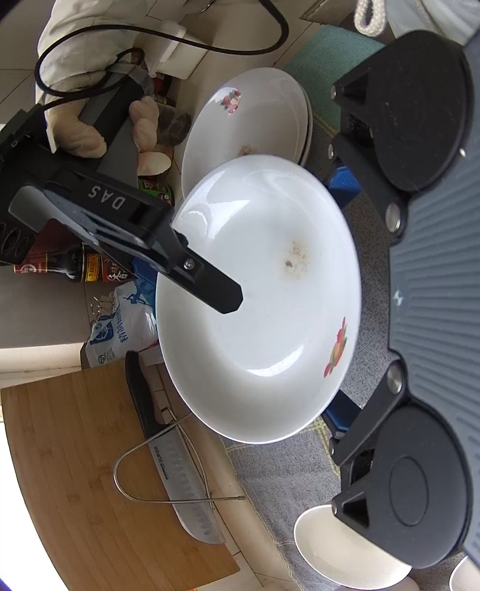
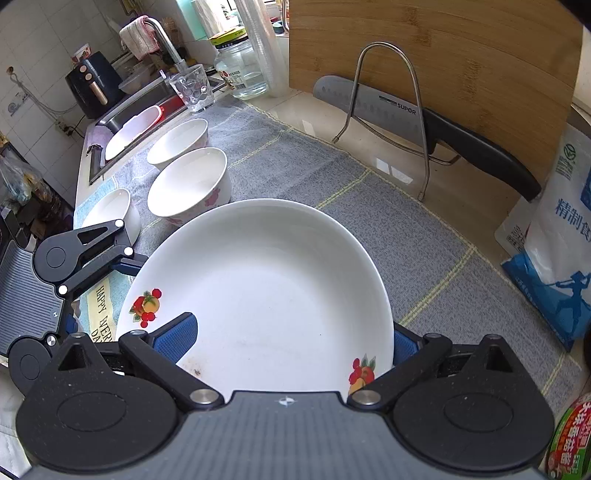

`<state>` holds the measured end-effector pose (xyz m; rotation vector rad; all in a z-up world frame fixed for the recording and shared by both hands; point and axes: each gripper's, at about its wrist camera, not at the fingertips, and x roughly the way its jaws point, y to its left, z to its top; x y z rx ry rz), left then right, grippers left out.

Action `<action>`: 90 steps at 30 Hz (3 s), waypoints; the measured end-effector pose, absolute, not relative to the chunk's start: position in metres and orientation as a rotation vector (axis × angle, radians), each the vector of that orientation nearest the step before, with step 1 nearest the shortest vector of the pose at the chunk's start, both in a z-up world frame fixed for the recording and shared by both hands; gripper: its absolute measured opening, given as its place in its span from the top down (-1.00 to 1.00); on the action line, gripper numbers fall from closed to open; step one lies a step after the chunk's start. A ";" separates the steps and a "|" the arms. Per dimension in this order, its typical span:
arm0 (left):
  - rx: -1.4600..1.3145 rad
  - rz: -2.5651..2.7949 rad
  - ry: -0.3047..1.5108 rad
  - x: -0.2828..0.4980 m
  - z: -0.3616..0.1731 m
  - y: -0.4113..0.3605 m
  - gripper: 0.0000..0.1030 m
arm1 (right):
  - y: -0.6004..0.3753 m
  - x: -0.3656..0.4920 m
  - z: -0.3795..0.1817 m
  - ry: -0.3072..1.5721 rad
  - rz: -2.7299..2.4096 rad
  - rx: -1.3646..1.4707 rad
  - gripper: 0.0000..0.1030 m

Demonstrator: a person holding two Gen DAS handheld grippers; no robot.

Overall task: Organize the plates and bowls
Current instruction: 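Lift the gripped plate and carry it toward the plate stack with the right gripper, then lower the held plate onto the stacked white plates with the right gripper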

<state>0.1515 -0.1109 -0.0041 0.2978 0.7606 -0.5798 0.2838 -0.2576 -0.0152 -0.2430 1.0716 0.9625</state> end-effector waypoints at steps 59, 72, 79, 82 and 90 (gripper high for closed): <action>0.466 -0.924 0.862 0.161 -0.028 -0.190 -0.97 | -0.414 0.208 -0.053 1.074 0.657 0.038 -1.00; 0.466 -0.948 0.856 0.162 -0.030 -0.190 -0.97 | -0.418 0.201 -0.045 1.078 0.611 0.023 -1.00; 0.460 -0.966 0.859 0.164 -0.034 -0.189 -0.97 | -0.421 0.195 -0.041 1.080 0.589 0.019 -1.00; 0.459 -0.974 0.859 0.165 -0.035 -0.190 -0.97 | -0.422 0.192 -0.039 1.079 0.579 0.020 -1.00; 0.457 -0.987 0.856 0.166 -0.035 -0.191 -0.98 | -0.423 0.183 -0.034 1.081 0.549 0.012 -1.00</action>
